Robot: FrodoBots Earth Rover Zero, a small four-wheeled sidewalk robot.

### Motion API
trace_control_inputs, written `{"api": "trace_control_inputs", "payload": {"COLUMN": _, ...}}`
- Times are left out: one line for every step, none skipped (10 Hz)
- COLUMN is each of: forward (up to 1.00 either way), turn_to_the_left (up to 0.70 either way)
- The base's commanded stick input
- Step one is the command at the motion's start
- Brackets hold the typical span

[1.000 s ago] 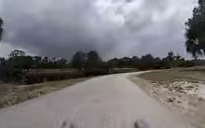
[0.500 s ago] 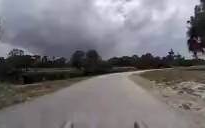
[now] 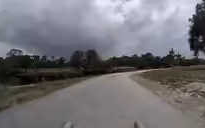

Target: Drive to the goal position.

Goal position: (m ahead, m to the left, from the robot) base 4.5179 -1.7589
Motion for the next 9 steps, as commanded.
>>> {"api": "trace_control_inputs", "payload": {"forward": 0.85, "turn_to_the_left": 0.0}}
{"api": "trace_control_inputs", "payload": {"forward": 0.85, "turn_to_the_left": 0.0}}
{"api": "trace_control_inputs", "payload": {"forward": 0.85, "turn_to_the_left": 0.0}}
{"api": "trace_control_inputs", "payload": {"forward": 0.85, "turn_to_the_left": 0.0}}
{"api": "trace_control_inputs", "payload": {"forward": 0.85, "turn_to_the_left": 0.0}}
{"api": "trace_control_inputs", "payload": {"forward": 0.85, "turn_to_the_left": 0.0}}
{"api": "trace_control_inputs", "payload": {"forward": 0.85, "turn_to_the_left": 0.0}}
{"api": "trace_control_inputs", "payload": {"forward": 0.85, "turn_to_the_left": 0.0}}
{"api": "trace_control_inputs", "payload": {"forward": 0.85, "turn_to_the_left": 0.0}}
